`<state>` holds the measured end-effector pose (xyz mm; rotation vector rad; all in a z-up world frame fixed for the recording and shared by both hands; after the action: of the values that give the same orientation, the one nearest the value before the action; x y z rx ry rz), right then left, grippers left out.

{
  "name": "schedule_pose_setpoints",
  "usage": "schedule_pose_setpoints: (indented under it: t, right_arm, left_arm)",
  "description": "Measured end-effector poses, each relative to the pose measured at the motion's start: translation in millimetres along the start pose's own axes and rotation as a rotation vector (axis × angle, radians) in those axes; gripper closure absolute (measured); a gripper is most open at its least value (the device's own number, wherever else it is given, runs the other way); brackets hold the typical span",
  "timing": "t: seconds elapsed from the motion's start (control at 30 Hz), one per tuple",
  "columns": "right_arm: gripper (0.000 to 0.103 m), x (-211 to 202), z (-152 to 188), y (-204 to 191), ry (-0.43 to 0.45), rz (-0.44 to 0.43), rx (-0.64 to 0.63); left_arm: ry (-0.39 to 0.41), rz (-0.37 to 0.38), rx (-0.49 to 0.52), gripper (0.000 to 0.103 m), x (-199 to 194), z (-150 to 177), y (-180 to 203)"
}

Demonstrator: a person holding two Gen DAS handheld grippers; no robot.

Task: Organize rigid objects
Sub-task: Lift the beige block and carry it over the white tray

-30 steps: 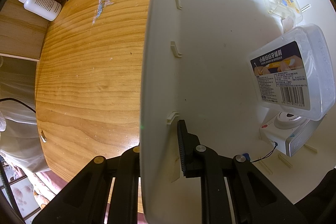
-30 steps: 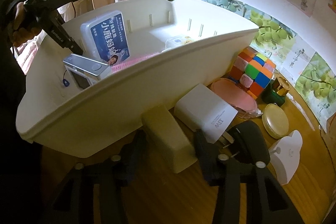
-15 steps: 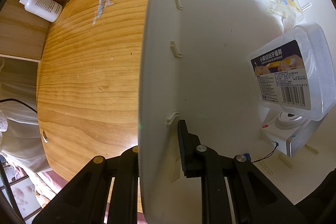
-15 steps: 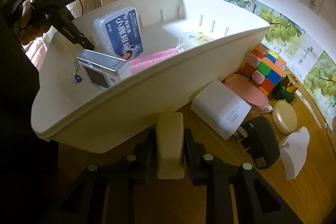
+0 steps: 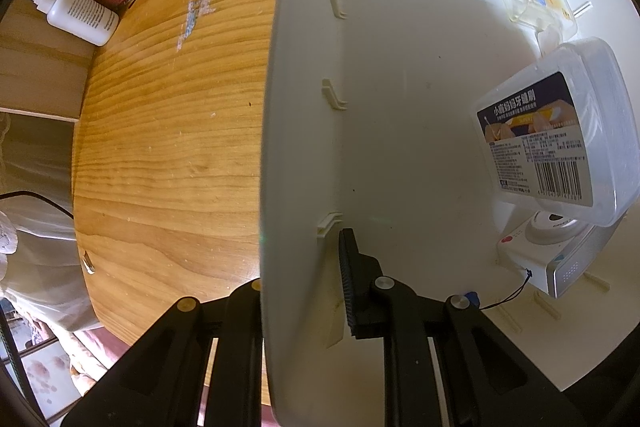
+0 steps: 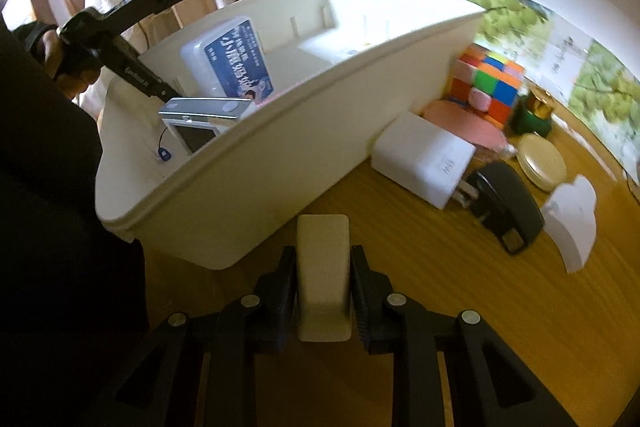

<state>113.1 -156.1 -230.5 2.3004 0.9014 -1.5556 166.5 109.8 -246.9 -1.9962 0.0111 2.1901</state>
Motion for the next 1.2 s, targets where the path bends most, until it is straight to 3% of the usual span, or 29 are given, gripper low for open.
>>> schedule_pose_setpoints:
  t: [0.7, 1.2]
  right_arm:
    - [0.077, -48.0, -1.6, 10.9, 0.089, 0.197, 0.153]
    - [0.077, -71.9, -37.9, -13.7, 0.119, 0.277, 0.120]
  left_arm:
    - [0.001, -0.012, 0.035, 0.085, -1.6, -3.8, 11.1]
    - [0.005, -0.006, 0.090, 0.089, -2.3, -3.1, 13.0]
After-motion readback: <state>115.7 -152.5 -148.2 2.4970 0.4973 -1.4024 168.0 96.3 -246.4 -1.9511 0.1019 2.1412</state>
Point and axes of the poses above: each gripper's, at about its wrist camera, not at the fingertips, and x roughly the way its jaws point, y to its right, z to its underside, the point moved 3 cm from there along x, roughly the way its jaws point, and after that the axes turned 4 degrees about -y, right-handed, at the moved point
